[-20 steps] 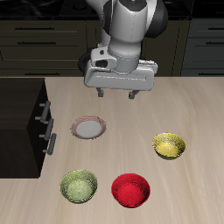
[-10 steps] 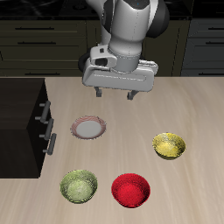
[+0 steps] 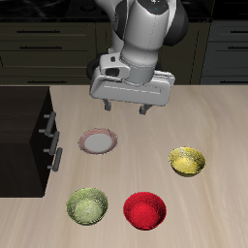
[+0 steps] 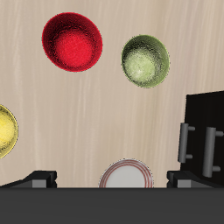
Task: Open the top drawer of the wooden cabinet
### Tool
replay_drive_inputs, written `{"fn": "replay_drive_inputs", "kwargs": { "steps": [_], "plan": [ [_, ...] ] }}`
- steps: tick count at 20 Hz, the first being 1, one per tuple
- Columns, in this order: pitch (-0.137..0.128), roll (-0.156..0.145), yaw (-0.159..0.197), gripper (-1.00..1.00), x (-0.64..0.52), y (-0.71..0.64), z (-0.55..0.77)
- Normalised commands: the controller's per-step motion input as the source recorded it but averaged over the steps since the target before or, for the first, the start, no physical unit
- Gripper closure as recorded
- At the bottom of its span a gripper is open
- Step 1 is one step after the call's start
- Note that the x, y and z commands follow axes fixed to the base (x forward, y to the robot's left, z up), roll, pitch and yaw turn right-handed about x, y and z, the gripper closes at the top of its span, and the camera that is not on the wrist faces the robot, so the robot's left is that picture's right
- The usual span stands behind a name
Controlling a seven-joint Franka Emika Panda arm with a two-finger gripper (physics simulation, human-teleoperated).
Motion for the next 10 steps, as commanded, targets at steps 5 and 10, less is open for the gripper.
{"fn": "replay_drive_inputs", "kwargs": {
  "steps": [5, 10],
  "plan": [
    [-0.031, -0.202, 0.097, -1.00, -0.02, -0.24, 0.02],
    [0.048, -0.160, 0.005, -1.00, -0.03, -0.34, 0.01]
  ]
}}
